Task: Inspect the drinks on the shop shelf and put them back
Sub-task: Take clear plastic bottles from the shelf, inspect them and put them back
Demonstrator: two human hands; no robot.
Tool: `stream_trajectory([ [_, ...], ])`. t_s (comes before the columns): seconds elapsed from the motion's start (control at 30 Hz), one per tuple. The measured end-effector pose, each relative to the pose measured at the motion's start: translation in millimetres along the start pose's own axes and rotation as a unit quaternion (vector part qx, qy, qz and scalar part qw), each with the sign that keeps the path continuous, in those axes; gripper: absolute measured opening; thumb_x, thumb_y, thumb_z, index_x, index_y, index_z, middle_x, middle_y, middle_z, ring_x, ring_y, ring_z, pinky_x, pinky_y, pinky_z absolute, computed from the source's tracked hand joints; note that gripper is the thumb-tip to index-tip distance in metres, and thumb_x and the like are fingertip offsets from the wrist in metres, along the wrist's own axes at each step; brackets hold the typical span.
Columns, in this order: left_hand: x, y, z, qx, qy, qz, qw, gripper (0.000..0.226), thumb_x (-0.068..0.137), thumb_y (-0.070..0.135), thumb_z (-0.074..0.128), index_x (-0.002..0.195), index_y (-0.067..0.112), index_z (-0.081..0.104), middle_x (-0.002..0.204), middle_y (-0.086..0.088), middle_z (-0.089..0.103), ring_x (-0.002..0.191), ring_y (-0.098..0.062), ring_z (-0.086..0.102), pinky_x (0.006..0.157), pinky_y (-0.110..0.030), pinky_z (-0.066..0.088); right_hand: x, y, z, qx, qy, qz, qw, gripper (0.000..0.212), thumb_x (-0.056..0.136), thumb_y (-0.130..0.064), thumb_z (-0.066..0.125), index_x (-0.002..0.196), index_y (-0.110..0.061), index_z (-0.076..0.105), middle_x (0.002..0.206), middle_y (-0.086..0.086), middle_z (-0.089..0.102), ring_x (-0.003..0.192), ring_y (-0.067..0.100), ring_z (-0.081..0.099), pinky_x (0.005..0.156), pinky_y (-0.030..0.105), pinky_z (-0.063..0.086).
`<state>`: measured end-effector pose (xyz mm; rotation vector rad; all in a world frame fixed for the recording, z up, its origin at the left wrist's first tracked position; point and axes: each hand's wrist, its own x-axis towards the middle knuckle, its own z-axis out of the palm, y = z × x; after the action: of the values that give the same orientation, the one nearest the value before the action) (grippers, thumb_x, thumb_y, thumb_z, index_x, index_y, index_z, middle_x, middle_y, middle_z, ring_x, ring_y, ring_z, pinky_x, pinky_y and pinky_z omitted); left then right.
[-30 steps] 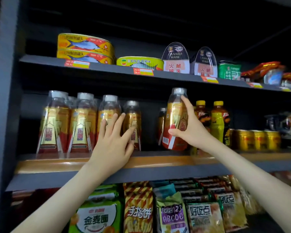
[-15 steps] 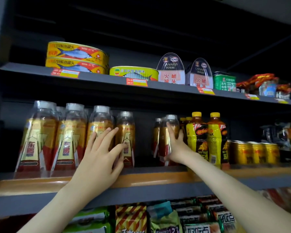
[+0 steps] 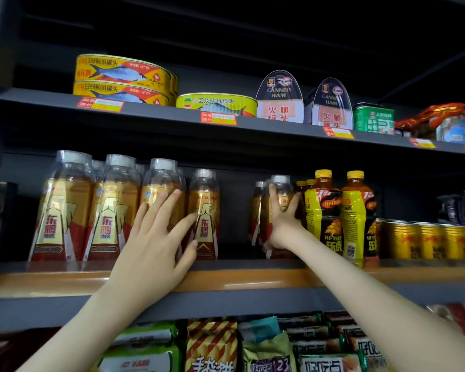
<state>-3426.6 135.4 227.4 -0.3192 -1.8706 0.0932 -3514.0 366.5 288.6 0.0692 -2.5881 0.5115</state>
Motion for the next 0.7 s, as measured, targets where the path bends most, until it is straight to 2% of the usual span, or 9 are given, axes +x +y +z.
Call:
stream_trajectory([
  [0.07, -1, -1, -3, 0.008, -0.001, -0.002, 1.0, 0.053, 0.093, 0.045, 0.036, 0.129, 0.016, 0.061, 0.151, -0.019, 0.034, 0.143, -0.033, 0.025, 0.114, -0.052, 0.021, -4, 0, -2, -0.008, 0.012, 0.006, 1.0, 0.129, 0.083, -0.005, 0.072, 0.134, -0.045, -0.04, 0.146, 0.012, -0.046, 0.146, 0.043, -0.004, 0.106, 0.047, 0.042],
  [0.13, -4, -3, -6, 0.025, 0.0, -0.016, 1.0, 0.055, 0.093, 0.045, 0.035, 0.134, 0.016, 0.056, 0.152, -0.019, 0.034, 0.142, -0.034, 0.027, 0.114, -0.051, 0.022, -12, -7, -5, -0.014, 0.071, -0.049, 0.996, 0.113, 0.089, -0.018, 0.067, 0.144, -0.039, -0.03, 0.149, 0.012, -0.042, 0.144, 0.038, -0.019, 0.113, 0.052, 0.03],
  [0.17, -5, -5, -8, 0.031, 0.0, -0.027, 0.999, 0.056, 0.094, 0.044, 0.033, 0.138, 0.016, 0.052, 0.153, -0.018, 0.033, 0.142, -0.034, 0.026, 0.114, -0.051, 0.021, -18, -13, -6, -0.003, 0.109, -0.097, 0.989, 0.102, 0.093, -0.025, 0.061, 0.147, -0.036, -0.025, 0.153, 0.013, -0.035, 0.146, 0.038, -0.015, 0.114, 0.051, 0.029],
  [0.23, -7, -7, -9, 0.035, -0.002, -0.047, 0.998, 0.058, 0.095, 0.041, 0.03, 0.145, 0.014, 0.044, 0.155, -0.016, 0.03, 0.144, -0.032, 0.024, 0.116, -0.05, 0.019, -30, -34, -5, 0.071, 0.127, -0.19, 0.971, 0.085, 0.098, -0.034, 0.051, 0.15, -0.038, -0.017, 0.159, 0.014, -0.019, 0.146, 0.038, 0.015, 0.108, 0.042, 0.04],
  [0.27, -7, -8, -9, 0.034, -0.003, -0.054, 0.998, 0.058, 0.096, 0.039, 0.029, 0.146, 0.012, 0.041, 0.155, -0.014, 0.03, 0.144, -0.03, 0.023, 0.116, -0.049, 0.019, -35, -46, -3, 0.111, 0.099, -0.223, 0.963, 0.082, 0.099, -0.036, 0.049, 0.149, -0.042, -0.016, 0.16, 0.012, -0.014, 0.141, 0.037, 0.028, 0.102, 0.037, 0.045],
  [0.33, -7, -8, -9, 0.034, -0.007, -0.062, 0.997, 0.059, 0.096, 0.036, 0.028, 0.148, 0.008, 0.037, 0.156, -0.013, 0.029, 0.145, -0.029, 0.024, 0.116, -0.047, 0.02, -39, -69, 7, 0.15, 0.026, -0.254, 0.955, 0.087, 0.096, -0.04, 0.053, 0.145, -0.05, -0.018, 0.16, 0.008, -0.018, 0.14, 0.04, 0.029, 0.104, 0.042, 0.042],
  [0.4, -6, -5, -10, 0.029, -0.004, -0.066, 0.997, 0.059, 0.095, 0.034, 0.029, 0.147, 0.007, 0.038, 0.156, -0.013, 0.03, 0.144, -0.029, 0.026, 0.116, -0.046, 0.02, -35, -86, 19, 0.138, -0.016, -0.257, 0.956, 0.099, 0.092, -0.04, 0.061, 0.141, -0.055, -0.023, 0.157, 0.005, -0.028, 0.142, 0.045, 0.02, 0.109, 0.052, 0.037],
  [0.47, -6, -4, -10, 0.021, -0.001, -0.074, 0.997, 0.06, 0.094, 0.033, 0.031, 0.147, 0.007, 0.038, 0.155, -0.013, 0.032, 0.144, -0.028, 0.026, 0.116, -0.045, 0.019, -28, -96, 28, 0.13, -0.031, -0.23, 0.964, 0.108, 0.089, -0.036, 0.066, 0.137, -0.056, -0.029, 0.155, 0.007, -0.033, 0.141, 0.046, 0.022, 0.106, 0.054, 0.04],
  [0.7, -7, -4, -12, -0.01, -0.011, -0.072, 0.997, 0.058, 0.091, 0.034, 0.036, 0.143, 0.009, 0.044, 0.153, -0.014, 0.034, 0.143, -0.03, 0.028, 0.114, -0.046, 0.025, -33, -105, 25, 0.141, -0.057, -0.198, 0.968, 0.102, 0.094, -0.011, 0.058, 0.141, -0.056, -0.021, 0.155, 0.017, -0.028, 0.123, 0.039, 0.051, 0.083, 0.037, 0.055],
])
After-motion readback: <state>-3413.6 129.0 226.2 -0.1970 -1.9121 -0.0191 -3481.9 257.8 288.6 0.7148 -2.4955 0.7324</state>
